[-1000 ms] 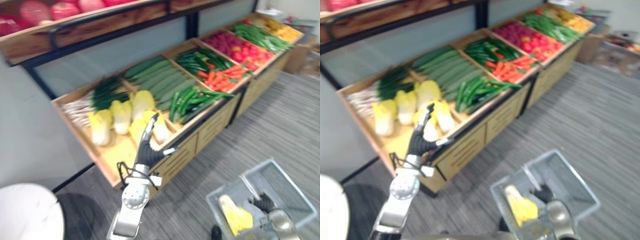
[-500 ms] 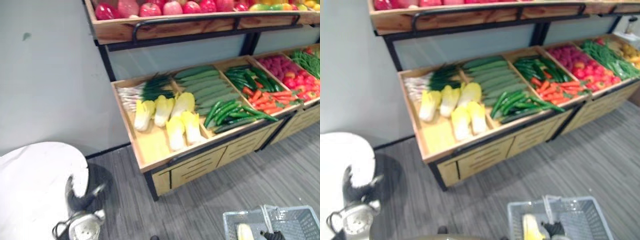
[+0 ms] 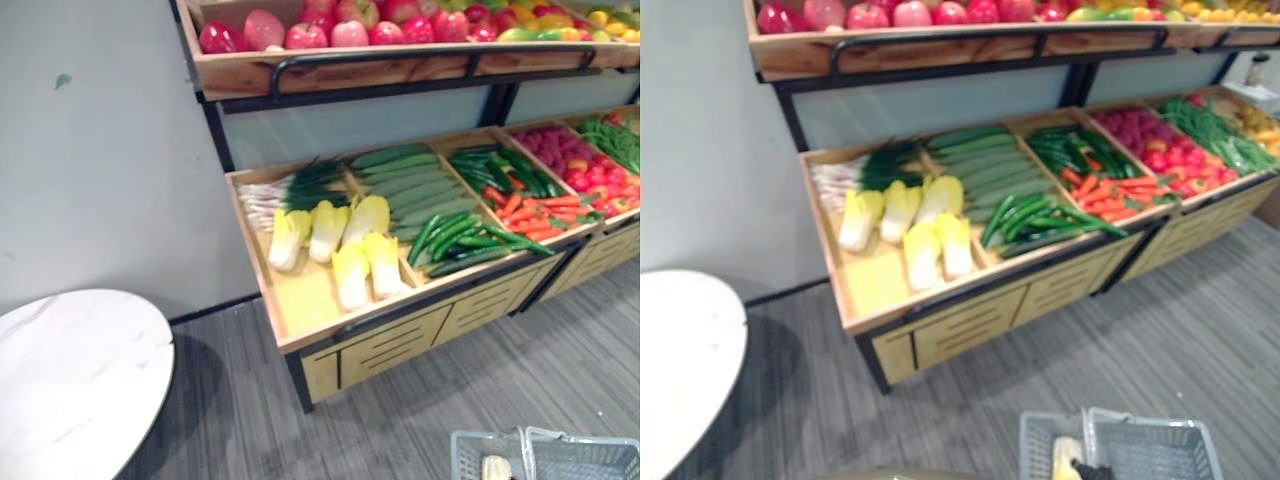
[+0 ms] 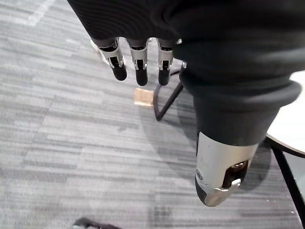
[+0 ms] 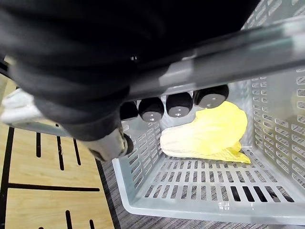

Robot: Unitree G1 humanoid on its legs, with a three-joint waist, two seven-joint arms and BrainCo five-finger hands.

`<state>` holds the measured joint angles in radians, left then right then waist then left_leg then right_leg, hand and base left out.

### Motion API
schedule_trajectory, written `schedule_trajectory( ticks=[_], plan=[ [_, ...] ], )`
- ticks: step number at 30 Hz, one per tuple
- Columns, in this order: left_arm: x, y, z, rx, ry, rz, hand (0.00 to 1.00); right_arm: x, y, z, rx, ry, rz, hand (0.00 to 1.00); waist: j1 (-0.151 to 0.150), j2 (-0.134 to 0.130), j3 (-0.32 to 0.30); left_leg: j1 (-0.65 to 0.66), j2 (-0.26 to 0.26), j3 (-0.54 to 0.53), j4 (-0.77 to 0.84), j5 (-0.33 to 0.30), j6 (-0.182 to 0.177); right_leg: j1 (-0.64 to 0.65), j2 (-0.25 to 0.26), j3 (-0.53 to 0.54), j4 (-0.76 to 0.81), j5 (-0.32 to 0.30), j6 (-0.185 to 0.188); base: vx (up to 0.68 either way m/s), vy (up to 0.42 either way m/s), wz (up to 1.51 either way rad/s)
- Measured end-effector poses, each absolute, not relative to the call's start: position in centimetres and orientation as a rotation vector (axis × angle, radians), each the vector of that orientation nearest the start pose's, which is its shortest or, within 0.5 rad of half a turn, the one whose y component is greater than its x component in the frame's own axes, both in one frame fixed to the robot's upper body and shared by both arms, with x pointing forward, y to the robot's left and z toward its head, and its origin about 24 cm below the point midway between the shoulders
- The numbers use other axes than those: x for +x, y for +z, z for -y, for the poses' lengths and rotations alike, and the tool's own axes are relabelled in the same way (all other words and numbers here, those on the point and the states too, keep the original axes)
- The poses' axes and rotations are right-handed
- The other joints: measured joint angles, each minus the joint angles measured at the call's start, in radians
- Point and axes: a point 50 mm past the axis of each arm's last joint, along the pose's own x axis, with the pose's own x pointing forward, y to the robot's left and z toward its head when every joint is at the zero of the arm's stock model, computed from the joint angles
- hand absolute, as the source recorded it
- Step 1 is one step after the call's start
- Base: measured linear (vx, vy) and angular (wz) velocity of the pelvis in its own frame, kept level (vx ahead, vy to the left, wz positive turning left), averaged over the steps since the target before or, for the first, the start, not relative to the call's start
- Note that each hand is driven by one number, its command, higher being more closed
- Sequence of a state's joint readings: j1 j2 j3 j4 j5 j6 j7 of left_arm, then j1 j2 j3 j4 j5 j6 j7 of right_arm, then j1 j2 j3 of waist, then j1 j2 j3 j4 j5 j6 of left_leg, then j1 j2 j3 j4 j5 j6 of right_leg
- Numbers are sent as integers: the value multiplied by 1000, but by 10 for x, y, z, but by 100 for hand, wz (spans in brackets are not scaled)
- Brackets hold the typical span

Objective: Pick vegetable in the basket

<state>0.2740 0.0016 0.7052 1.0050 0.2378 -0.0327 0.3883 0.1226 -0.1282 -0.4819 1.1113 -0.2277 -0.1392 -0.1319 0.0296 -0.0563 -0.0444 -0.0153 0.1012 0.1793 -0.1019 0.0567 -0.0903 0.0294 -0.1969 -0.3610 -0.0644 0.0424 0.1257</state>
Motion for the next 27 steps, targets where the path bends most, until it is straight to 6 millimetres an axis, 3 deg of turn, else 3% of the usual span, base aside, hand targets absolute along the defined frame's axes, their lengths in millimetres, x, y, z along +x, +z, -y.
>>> schedule_trajectory(
  ticks=[3,7,9,10,11,12,13,14,15,16,19,20,21,22,24,27],
  plan=[
    [-5,-158,-243,160,825,-1272,0,58,-153,262,-153,-536,-1082,100,-16,-3,11,17,-2,22,31,-29,7,-7,-15,26,54,-31,4,31,9,-24],
    [23,-160,-236,225,665,-1229,0,69,-145,266,-161,-558,-1003,100,-33,-10,66,-50,31,116,262,-162,12,-108,-32,146,186,-42,8,-30,59,-78],
    [37,-157,-246,301,608,-1191,0,80,-141,264,-164,-557,-949,100,-58,-25,90,-74,56,193,318,-200,14,-160,-19,222,172,10,11,-109,92,-138],
    [47,-154,-252,331,597,-1162,0,89,-139,260,-174,-532,-920,100,-55,-30,108,-67,67,275,329,-203,35,-208,11,242,150,102,-31,-188,149,-165],
    [47,-154,-252,341,591,-1165,0,96,-137,260,-175,-521,-896,100,-51,-10,112,-64,97,321,307,-197,52,-208,44,240,77,201,-68,-243,170,-227],
    [45,-154,-252,357,582,-1166,0,111,-133,256,-187,-493,-858,100,-47,25,141,-35,144,423,276,-182,66,-214,73,143,126,204,-101,-254,71,-225],
    [51,-153,-252,363,577,-1141,0,115,-132,256,-197,-480,-846,100,-56,29,156,-11,165,508,254,-168,65,-229,74,29,242,117,-150,-235,53,-205],
    [55,-152,-252,363,576,-1125,0,116,-131,259,-202,-483,-842,100,-55,28,171,15,164,542,241,-162,64,-237,43,-54,372,39,-193,-242,58,-171],
    [55,-151,-252,364,576,-1118,0,114,-131,261,-207,-485,-850,100,-54,20,185,52,166,613,230,-151,61,-221,-15,-165,535,-57,-199,-156,48,-162],
    [51,-152,-252,364,576,-1130,0,111,-133,261,-208,-486,-861,100,-55,12,181,74,166,679,219,-146,55,-190,-58,-229,612,-102,-190,-156,13,-160],
    [52,-152,-251,376,549,-1127,0,107,-138,259,-202,-476,-912,100,-54,-10,170,80,190,814,229,-137,49,-149,-123,-247,630,-166,-139,-55,-150,-145],
    [53,-152,-250,374,541,-1125,0,106,-139,258,-202,-474,-923,100,-54,-12,169,72,203,828,245,-136,48,-146,-125,-245,601,-165,-134,8,-259,-118],
    [57,-152,-247,370,522,-1116,0,104,-141,257,-216,-458,-941,100,-55,-20,167,63,226,858,268,-130,37,-139,-101,-226,521,-175,-82,-25,-350,-96],
    [63,-152,-245,375,498,-1104,0,102,-141,258,-223,-460,-953,100,-54,-23,163,57,221,867,262,-110,30,-122,-59,-207,430,-194,-54,-95,-402,-108],
    [70,-153,-238,377,456,-1085,0,104,-138,266,-246,-467,-948,100,-57,8,164,51,221,879,231,-66,19,-112,-6,-173,330,-195,-52,-133,-325,-73],
    [76,-154,-228,377,418,-1074,0,87,-143,267,-266,-458,-1016,100,-56,38,149,53,272,882,275,-58,19,-101,46,-146,279,-195,-53,-33,-172,-36]
  ],
)
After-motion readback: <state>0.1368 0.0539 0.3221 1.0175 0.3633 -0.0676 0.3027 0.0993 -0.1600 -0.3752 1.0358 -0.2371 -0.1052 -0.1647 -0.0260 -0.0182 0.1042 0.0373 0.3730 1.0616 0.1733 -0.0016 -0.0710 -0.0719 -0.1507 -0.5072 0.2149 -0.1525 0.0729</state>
